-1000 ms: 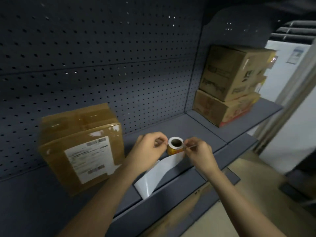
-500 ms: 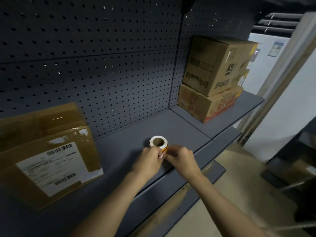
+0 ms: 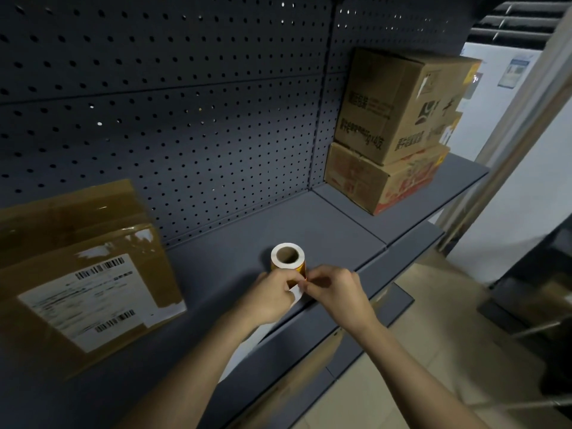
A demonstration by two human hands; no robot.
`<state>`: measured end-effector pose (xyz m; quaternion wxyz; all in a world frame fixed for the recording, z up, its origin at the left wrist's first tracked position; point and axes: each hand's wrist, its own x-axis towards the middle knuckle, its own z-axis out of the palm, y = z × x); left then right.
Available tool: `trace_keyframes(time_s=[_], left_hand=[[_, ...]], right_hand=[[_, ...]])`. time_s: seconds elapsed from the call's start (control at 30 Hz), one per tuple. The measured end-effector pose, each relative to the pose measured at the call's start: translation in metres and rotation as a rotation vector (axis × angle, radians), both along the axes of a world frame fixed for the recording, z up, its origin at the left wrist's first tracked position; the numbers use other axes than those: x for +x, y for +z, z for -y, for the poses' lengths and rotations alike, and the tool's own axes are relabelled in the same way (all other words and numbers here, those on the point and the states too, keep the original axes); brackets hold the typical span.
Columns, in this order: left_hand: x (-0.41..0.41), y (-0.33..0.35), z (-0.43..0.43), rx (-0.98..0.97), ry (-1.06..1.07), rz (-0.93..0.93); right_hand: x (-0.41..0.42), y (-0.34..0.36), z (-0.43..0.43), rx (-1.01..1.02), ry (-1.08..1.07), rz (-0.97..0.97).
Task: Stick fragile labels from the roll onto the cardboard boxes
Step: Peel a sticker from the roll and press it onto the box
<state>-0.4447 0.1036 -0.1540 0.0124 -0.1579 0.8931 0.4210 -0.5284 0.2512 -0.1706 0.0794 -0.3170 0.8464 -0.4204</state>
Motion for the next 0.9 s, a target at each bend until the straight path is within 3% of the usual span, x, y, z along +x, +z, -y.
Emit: trace_keyframes(time_s=[0.43,0.9], left_hand=[[-0.003,-0.001,0.000,-0.035,-0.066,-0.011],[0.006,-0.002,0.009,-0.133,0.009,0.025]], right_hand=[[0.002,0.002,-0.013,-0.059,-0.034,0.118],[-0.003,0.002,-0.028,-0.064,-0.326,0.223]])
